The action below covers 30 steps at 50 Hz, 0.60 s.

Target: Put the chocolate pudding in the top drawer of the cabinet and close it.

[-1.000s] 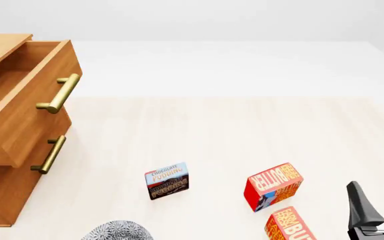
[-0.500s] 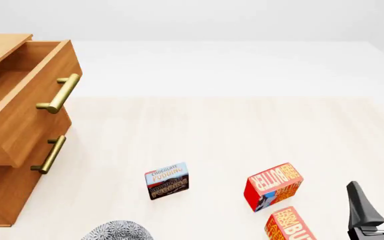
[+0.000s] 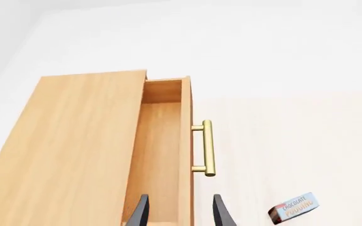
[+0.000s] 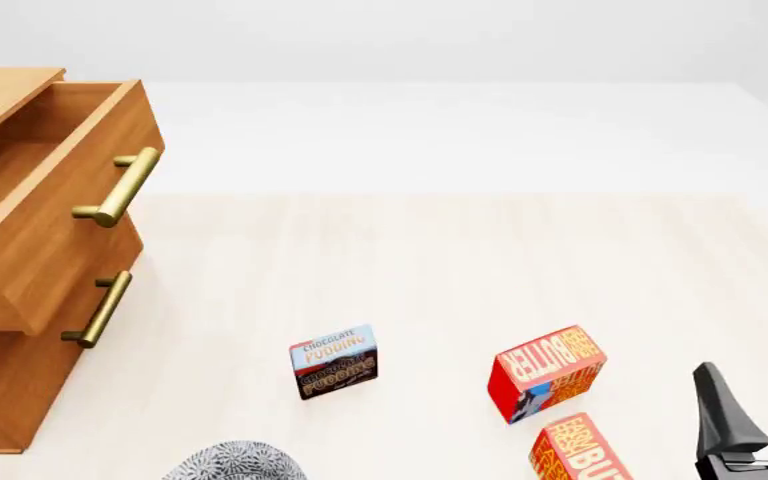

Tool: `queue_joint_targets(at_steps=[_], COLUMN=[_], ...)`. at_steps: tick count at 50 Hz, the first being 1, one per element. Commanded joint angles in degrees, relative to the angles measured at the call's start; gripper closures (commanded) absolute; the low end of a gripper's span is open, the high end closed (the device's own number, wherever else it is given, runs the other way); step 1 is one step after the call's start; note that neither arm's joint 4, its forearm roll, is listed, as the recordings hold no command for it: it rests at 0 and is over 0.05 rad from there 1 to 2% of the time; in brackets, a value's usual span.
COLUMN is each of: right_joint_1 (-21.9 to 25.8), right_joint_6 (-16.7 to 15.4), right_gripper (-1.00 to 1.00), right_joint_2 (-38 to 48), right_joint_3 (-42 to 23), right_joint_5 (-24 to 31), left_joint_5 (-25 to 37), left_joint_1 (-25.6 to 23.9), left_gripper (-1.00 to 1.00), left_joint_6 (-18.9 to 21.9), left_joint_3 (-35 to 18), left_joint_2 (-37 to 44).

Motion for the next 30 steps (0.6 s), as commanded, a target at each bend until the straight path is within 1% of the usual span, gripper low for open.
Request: queue_joint_targets(at_steps=[1, 4, 6, 9, 11, 18, 20, 21, 24, 25, 30], right_joint_1=[0.0, 0.0, 0.0, 0.0, 0.0, 0.0, 0.0, 0.0, 0.0, 0.0, 0.0], right_joint_6=[0.0, 0.0, 0.0, 0.0, 0.0, 0.0, 0.0, 0.0, 0.0, 0.0, 0.0], right_gripper=[-1.0, -1.0, -1.0, -1.0, -1.0, -1.0, -1.0, -1.0, -1.0, -1.0, -1.0], right_joint_2=[0.0, 0.0, 0.0, 0.0, 0.0, 0.0, 0.1, 0.1, 0.1, 0.1, 0.1], right_joint_3=[0.0, 0.0, 0.0, 0.0, 0.0, 0.0, 0.0, 0.0, 0.0, 0.0, 0.0], right_joint_5=[0.0, 0.0, 0.0, 0.0, 0.0, 0.0, 0.0, 0.0, 0.0, 0.0, -0.1], left_joint_5=[2.8, 3.0, 2.8, 2.6, 2.7, 1.8, 1.3, 1.2, -0.2, -1.0, -2.4], left_joint_1=[-0.3, -0.1, -0.8, -1.0, -2.7, -2.0, -2.0, -2.7, -2.8, -3.0, -2.9], left_gripper=[-1.0, -1.0, -1.0, -1.0, -1.0, -1.0, -1.0, -1.0, -1.0, -1.0, -1.0], left_joint_6=[-0.6, -0.6, -1.8, -1.5, -3.4, -3.1, -3.1, -4.0, -4.0, -5.0, -4.9], left_joint_3=[0.1, 0.6, 1.5, 1.9, 2.7, 4.2, 5.0, 5.6, 6.8, 8.2, 9.9], left_joint_2=[1.6, 1.5, 1.7, 1.7, 2.2, 2.6, 2.7, 3.1, 3.5, 4.1, 4.3])
